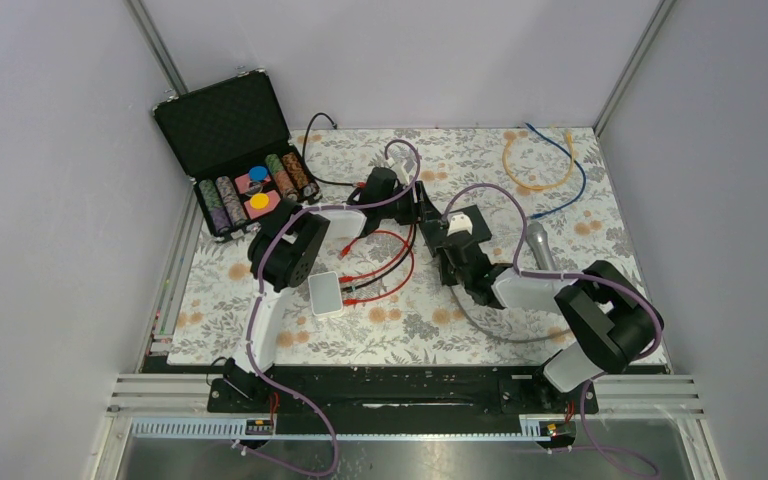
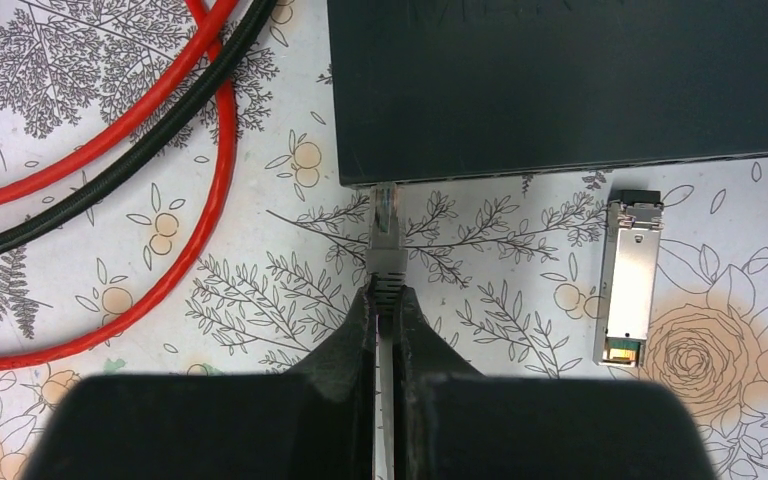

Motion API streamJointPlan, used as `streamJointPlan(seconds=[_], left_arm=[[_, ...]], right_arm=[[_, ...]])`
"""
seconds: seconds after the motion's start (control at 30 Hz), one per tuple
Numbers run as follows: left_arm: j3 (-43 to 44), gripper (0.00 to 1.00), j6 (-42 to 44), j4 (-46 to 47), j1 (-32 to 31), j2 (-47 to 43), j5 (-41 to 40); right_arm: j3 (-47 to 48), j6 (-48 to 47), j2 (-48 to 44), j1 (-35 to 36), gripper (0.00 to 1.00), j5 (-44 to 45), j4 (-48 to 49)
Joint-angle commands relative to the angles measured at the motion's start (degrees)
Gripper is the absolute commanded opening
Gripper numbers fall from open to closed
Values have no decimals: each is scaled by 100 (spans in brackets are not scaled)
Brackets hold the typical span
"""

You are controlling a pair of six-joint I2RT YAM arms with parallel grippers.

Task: Insert the plug into the switch port
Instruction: Insert the connector into the switch port.

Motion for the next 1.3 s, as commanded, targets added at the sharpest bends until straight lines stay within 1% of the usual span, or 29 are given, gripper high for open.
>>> streamJointPlan(seconds=[0.0, 0.2, 0.57, 0.97, 1.1, 1.27], left_arm=[[-169, 55, 13, -176, -117, -80, 123], [-196, 55, 24, -135, -115, -88, 145], [-244, 53, 13, -51, -200, -73, 172], [-235, 53, 24, -37, -265, -20, 254], [-247, 53, -4, -14, -284, -2, 315], [-244, 53, 38, -62, -277, -20, 372]], right_arm=[[46, 90, -190, -88, 0, 321, 389], [-3, 96, -217, -200, 0, 232, 495], [208, 114, -303, -218, 0, -76, 382], [297, 75, -320, -215, 0, -133, 352], [291, -5, -127, -218, 0, -417, 594], [125, -46, -139, -220, 0, -548, 830]])
